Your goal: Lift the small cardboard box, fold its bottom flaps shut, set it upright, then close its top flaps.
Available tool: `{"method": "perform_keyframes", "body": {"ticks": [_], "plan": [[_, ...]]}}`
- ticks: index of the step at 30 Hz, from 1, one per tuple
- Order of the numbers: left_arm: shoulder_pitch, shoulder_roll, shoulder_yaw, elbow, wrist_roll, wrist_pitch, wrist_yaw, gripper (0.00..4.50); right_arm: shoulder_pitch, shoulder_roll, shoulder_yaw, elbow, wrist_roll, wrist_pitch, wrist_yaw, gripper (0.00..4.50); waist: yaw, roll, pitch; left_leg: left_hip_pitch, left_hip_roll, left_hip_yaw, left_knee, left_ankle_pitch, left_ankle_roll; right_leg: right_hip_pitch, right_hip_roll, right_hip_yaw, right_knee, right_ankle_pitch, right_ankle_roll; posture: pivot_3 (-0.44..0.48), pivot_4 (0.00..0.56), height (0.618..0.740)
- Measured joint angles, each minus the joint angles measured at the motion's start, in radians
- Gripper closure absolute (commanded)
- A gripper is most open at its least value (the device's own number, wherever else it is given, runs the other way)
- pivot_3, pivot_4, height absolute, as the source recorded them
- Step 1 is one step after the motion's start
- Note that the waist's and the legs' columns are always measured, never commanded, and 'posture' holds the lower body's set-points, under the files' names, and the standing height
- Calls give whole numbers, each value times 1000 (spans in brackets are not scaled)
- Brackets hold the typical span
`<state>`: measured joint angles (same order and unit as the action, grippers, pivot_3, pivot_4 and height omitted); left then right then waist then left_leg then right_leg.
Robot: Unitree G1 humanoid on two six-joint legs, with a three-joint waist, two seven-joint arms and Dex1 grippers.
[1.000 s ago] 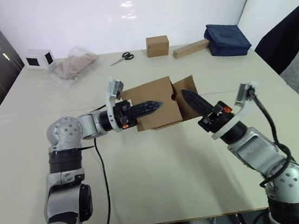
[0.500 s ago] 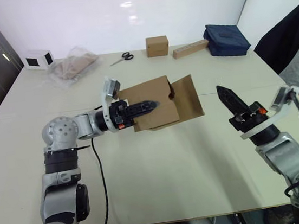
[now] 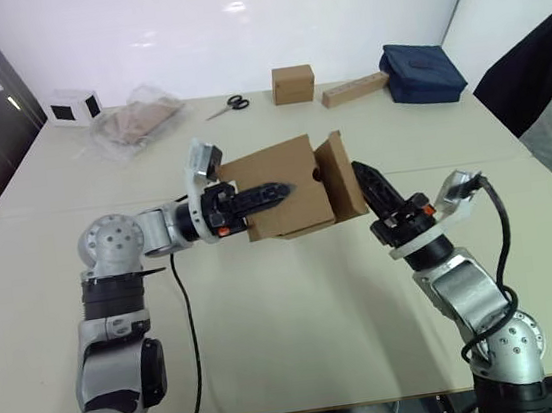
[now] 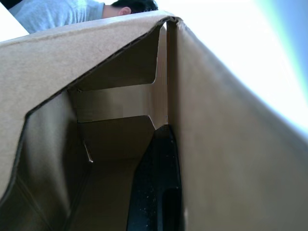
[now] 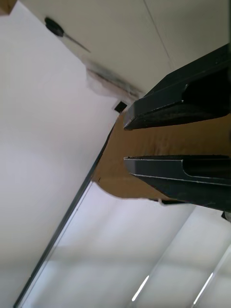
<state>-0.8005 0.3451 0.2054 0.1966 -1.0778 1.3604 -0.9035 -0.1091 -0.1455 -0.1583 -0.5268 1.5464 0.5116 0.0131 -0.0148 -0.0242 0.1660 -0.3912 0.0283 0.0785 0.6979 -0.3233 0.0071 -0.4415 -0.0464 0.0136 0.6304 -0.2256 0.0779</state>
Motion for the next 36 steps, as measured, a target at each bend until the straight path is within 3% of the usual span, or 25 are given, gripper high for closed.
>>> {"method": "perform_keyframes", "body": {"ticks": [13,36], "plan": [[0,-2,4,0,0,-2,15,4500,8,8,44,-39,6,-6,-25,3631,-1,0,0,0,0,0,0,0,0,0,0,0,0,-1,-2,0,150,740],[0,-1,1,0,4,-16,19,4500,23,-49,56,-39,-160,-3,22,3631,-1,0,0,0,0,0,0,0,0,0,1,0,0,-1,-2,0,150,740]]}}
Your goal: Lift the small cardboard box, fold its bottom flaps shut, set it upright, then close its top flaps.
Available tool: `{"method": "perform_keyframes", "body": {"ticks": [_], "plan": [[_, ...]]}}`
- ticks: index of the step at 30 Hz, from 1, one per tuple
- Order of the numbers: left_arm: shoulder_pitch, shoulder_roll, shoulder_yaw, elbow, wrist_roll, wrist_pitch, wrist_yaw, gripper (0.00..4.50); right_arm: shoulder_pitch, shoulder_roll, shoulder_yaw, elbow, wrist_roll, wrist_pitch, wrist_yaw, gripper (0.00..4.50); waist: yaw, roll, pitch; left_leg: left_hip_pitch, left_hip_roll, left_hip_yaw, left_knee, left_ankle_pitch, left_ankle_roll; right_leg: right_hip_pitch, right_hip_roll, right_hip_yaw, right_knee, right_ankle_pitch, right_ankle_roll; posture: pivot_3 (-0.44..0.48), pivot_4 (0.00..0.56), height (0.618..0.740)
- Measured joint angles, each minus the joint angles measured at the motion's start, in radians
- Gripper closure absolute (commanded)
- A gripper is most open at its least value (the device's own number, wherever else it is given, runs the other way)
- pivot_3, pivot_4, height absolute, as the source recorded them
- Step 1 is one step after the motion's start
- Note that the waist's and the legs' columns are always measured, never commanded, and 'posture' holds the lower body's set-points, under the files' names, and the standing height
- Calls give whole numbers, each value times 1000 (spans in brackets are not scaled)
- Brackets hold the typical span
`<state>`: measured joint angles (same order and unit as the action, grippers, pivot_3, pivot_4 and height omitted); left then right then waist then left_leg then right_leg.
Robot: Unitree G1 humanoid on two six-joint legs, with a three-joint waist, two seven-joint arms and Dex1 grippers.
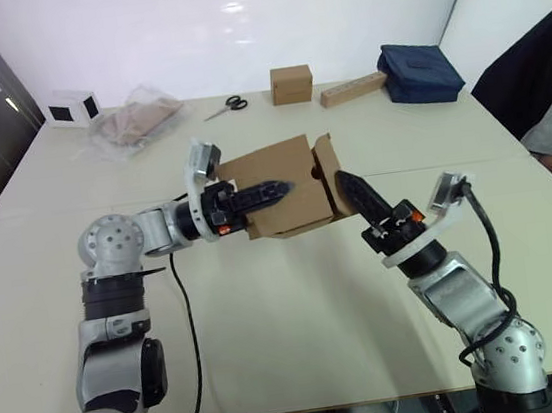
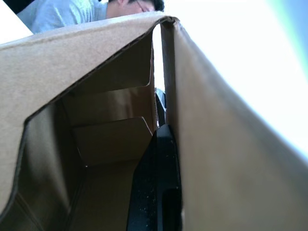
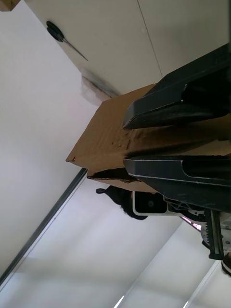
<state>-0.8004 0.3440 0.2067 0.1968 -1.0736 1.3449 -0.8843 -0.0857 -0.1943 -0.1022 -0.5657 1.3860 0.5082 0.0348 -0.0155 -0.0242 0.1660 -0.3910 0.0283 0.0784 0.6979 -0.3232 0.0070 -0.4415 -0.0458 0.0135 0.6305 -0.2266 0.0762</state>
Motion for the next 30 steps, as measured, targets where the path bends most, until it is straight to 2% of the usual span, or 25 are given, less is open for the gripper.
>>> {"method": "perform_keyframes", "body": {"ticks": [23,30], "plan": [[0,-9,-26,0,19,-30,-5,4500,-19,27,70,-30,3,8,-77,3631,0,0,0,0,0,0,0,0,0,0,0,0,0,0,0,0,150,740],[3,-12,-15,-2,18,-25,-3,4500,-41,-14,78,-30,5,31,-67,3631,-1,0,0,0,0,0,0,0,0,0,0,0,0,0,0,0,150,740]]}}
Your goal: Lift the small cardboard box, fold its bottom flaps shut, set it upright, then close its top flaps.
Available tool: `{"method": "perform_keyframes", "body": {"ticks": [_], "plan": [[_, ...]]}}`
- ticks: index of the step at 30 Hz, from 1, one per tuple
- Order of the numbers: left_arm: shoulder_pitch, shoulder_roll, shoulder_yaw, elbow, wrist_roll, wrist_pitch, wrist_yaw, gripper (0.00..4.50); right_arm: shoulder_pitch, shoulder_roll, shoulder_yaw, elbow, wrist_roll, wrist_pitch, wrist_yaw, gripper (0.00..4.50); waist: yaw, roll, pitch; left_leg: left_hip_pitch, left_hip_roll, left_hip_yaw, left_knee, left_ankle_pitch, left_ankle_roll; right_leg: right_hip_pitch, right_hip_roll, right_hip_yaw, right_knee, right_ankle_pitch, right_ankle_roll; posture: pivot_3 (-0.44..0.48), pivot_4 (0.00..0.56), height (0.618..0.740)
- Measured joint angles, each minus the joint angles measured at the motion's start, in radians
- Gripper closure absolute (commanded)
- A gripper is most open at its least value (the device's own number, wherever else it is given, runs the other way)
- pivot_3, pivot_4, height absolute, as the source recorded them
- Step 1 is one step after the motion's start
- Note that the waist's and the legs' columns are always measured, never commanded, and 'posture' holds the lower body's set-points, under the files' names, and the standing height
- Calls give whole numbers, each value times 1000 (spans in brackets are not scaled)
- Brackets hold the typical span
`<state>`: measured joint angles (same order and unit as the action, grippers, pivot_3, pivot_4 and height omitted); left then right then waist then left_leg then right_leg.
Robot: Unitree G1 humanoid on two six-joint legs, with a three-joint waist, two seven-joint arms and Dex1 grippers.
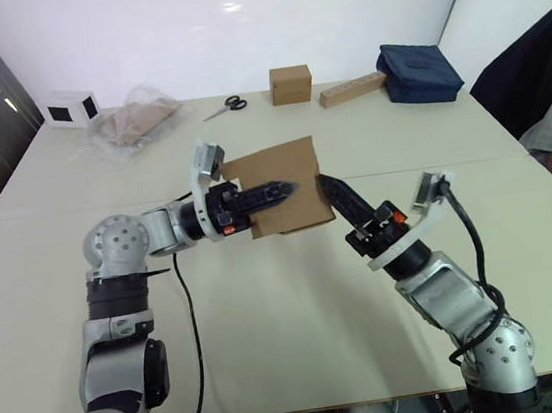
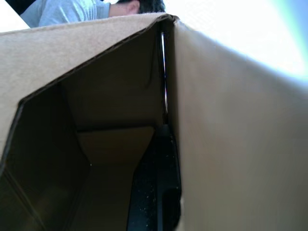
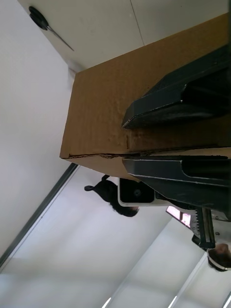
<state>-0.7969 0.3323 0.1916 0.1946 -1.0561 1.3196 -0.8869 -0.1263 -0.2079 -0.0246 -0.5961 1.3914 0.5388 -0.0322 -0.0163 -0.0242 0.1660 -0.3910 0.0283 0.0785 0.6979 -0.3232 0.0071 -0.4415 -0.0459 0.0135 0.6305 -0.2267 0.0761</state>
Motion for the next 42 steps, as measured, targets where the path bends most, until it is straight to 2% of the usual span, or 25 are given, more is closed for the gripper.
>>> {"method": "perform_keyframes", "body": {"ticks": [8,12,15,16,29,36,40,42], "plan": [[6,13,-2,-6,0,7,-28,4500,-49,-124,-28,28,52,65,69,3631,2,0,0,0,0,0,0,0,0,0,0,0,0,0,0,0,150,740],[6,12,-3,-6,0,6,-34,4500,-49,-135,-60,41,128,76,86,3631,2,0,0,0,0,0,0,0,0,0,0,0,0,0,0,0,150,740],[6,12,-4,-7,1,3,-35,4500,-47,-122,-74,41,177,67,89,4462,2,0,0,0,0,0,0,0,0,0,0,0,0,0,0,0,150,740],[6,11,-11,-7,2,3,-32,4500,-47,-116,-73,40,190,65,91,4493,1,0,0,0,0,0,0,0,0,0,0,0,0,0,0,0,150,740],[5,-1,-21,-8,1,-2,-25,4500,-44,-54,-44,29,190,40,82,4493,1,0,0,0,0,0,0,0,0,0,0,0,0,0,0,0,150,740],[5,5,-19,-8,1,-1,-25,4500,-45,-70,-142,-24,181,-37,22,4493,2,0,0,0,0,0,0,0,0,0,0,0,0,0,0,0,150,740],[4,5,-20,-7,1,-2,-26,4500,-16,-110,-147,-13,112,-41,9,4493,2,0,0,0,0,0,0,0,0,0,0,0,0,0,0,0,150,740],[2,6,-20,-2,2,-3,-27,4500,-10,-127,-108,16,36,-16,13,4493,-1,0,0,0,0,0,0,0,0,0,0,0,0,0,0,0,150,740]]}}
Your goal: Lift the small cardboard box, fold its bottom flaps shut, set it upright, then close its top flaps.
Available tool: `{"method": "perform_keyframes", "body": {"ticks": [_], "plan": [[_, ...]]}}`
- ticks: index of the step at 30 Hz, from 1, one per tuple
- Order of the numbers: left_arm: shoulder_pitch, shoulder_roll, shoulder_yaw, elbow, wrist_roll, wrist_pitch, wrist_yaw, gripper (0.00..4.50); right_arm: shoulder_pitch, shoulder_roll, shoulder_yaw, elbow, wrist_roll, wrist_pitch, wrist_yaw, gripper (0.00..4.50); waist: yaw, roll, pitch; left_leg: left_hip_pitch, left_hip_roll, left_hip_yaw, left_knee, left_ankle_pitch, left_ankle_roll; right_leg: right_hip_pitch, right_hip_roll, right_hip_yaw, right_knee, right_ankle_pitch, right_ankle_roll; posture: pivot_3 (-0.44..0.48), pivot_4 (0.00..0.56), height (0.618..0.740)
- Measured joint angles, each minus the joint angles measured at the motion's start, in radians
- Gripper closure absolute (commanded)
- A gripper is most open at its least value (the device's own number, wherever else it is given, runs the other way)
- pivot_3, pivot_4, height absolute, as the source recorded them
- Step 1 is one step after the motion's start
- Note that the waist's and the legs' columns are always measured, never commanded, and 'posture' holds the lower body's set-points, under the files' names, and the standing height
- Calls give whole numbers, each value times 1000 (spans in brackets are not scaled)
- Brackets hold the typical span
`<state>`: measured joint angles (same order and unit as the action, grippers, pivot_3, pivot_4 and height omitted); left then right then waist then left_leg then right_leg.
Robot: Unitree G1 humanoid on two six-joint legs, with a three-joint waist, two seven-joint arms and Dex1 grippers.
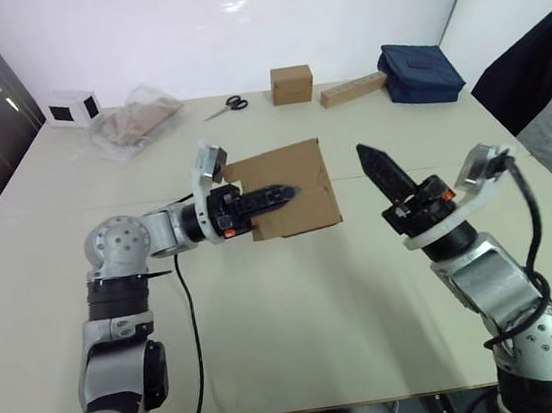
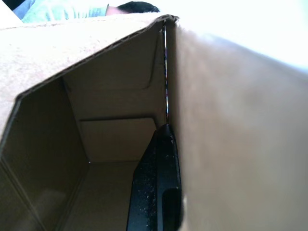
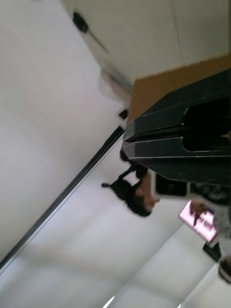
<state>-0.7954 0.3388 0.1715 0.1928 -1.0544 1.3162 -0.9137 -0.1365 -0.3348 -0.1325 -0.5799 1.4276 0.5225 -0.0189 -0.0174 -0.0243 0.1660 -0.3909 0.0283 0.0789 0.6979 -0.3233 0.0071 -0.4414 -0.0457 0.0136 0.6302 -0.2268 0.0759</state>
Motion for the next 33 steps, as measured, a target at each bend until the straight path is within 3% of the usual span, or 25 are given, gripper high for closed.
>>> {"method": "perform_keyframes", "body": {"ticks": [5,14,17,22,24,27,31,33], "plan": [[-2,6,3,2,3,0,0,4500,-44,16,116,36,-160,23,33,4493,0,0,0,0,1,-1,0,0,0,-1,2,0,1,0,0,0,150,740],[-3,14,-4,2,18,1,-5,4500,-31,9,102,21,-223,34,59,4493,4,0,0,-1,-1,0,0,0,0,0,-1,0,-1,0,0,0,150,740],[-30,59,-49,4,48,-7,-45,4500,2,-25,69,-9,-205,49,69,4493,4,0,0,-1,-1,0,0,0,0,-1,0,0,0,0,0,0,150,740],[-179,224,-251,40,244,-133,-168,4500,105,-165,-34,-58,-196,76,143,4493,6,0,0,0,-1,0,0,0,0,0,0,-1,-1,0,0,0,150,740],[-240,247,-293,72,297,-174,-212,4500,123,-181,-57,-60,-196,77,161,4493,6,0,0,0,-1,0,0,0,1,0,0,0,-1,0,0,0,150,740],[-313,250,-381,109,381,-236,-264,4500,129,-197,-66,-69,-198,80,179,4493,5,0,0,0,-1,0,0,0,1,0,0,-1,-1,0,0,0,150,740],[-500,271,-689,216,691,-502,-421,4500,144,-197,-74,-69,-236,76,196,4493,8,-1,1,-2,-4,0,0,-1,1,-1,1,0,-2,-1,-1,0,150,740],[-553,241,-738,265,761,-599,-490,4500,139,-195,-75,-57,-254,70,205,4493,7,-1,1,-2,-2,1,0,-1,2,-1,0,0,-2,-1,-1,0,150,740]]}}
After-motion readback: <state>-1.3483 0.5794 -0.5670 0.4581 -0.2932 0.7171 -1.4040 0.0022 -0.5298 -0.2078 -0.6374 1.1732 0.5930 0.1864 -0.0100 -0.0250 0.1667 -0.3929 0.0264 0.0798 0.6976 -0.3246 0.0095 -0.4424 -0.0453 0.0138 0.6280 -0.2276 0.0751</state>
